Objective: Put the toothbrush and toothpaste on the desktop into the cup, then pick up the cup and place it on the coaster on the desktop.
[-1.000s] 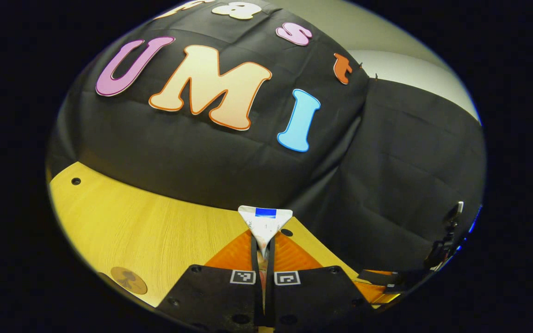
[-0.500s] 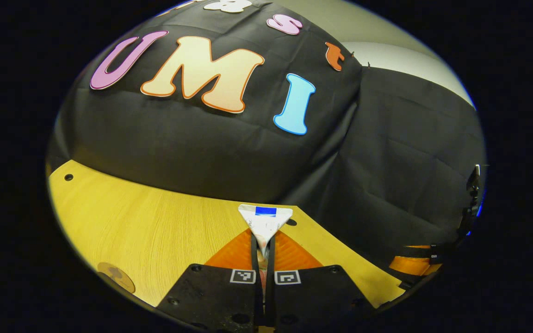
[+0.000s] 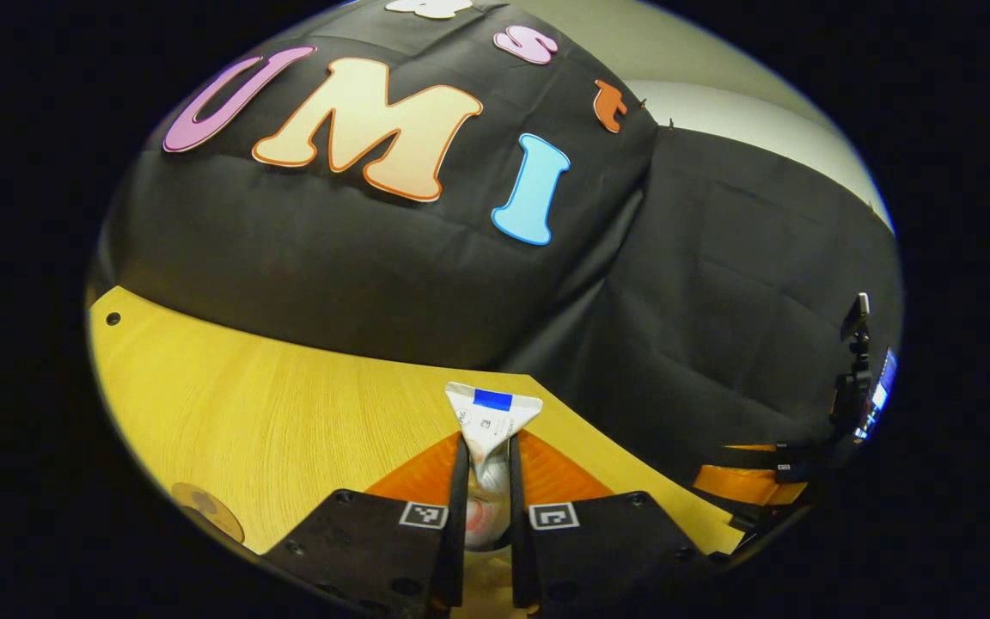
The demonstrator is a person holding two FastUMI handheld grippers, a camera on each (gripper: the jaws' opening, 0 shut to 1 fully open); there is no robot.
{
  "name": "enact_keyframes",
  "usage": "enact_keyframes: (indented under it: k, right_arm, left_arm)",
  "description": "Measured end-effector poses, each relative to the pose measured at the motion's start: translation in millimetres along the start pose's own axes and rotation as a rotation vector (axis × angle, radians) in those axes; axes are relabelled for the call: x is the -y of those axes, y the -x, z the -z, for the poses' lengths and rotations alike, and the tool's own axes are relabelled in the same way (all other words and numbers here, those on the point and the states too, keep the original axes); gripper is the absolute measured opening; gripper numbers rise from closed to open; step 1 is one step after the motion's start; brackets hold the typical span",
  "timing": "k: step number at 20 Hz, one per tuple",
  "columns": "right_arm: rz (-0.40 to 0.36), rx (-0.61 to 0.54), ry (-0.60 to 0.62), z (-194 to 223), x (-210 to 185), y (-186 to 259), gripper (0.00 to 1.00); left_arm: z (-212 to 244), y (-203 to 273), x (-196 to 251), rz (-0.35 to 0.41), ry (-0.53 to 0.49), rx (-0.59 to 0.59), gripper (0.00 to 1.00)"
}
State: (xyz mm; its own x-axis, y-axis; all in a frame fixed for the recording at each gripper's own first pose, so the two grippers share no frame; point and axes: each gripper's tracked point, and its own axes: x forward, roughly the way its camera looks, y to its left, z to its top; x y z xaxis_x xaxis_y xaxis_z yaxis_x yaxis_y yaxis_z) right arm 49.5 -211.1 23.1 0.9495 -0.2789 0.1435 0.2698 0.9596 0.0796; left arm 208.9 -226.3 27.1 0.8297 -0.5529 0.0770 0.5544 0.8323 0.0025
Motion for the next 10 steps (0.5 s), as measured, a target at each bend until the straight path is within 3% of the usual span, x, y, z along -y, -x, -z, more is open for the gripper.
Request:
enact_keyframes:
  k: [2,3,4,5,7,10]
  right_arm:
    - [0.002,-0.002,-0.012,-0.4,-3.9,1.6,0.95]
    - [0.003,-0.002,-0.017,-1.7,-6.0,2.9,0.99]
    - [0.004,0.001,-0.019,-2.2,-7.9,5.3,0.99]
    - [0.003,0.002,-0.019,-3.7,-11.6,7.3,0.99]
    - [-0.001,0.005,-0.014,-4.1,-21.0,10.7,0.99]
    - [-0.034,0.000,-0.011,-7.6,-39.4,15.2,0.98]
  left_arm:
    - [3.6,6.9,-2.2,0.002,0.003,-0.020,0.37]
    - [4.7,9.9,-3.2,0.004,0.004,-0.030,0.51]
    - [3.4,15.0,-4.2,0.002,0.003,-0.029,0.58]
    - [0.1,19.9,-5.2,-0.002,-0.001,-0.023,0.73]
    - [-7.9,27.5,-7.7,-0.013,-0.013,-0.007,0.87]
    - [-21.3,45.8,-17.3,-0.044,-0.042,0.008,0.93]
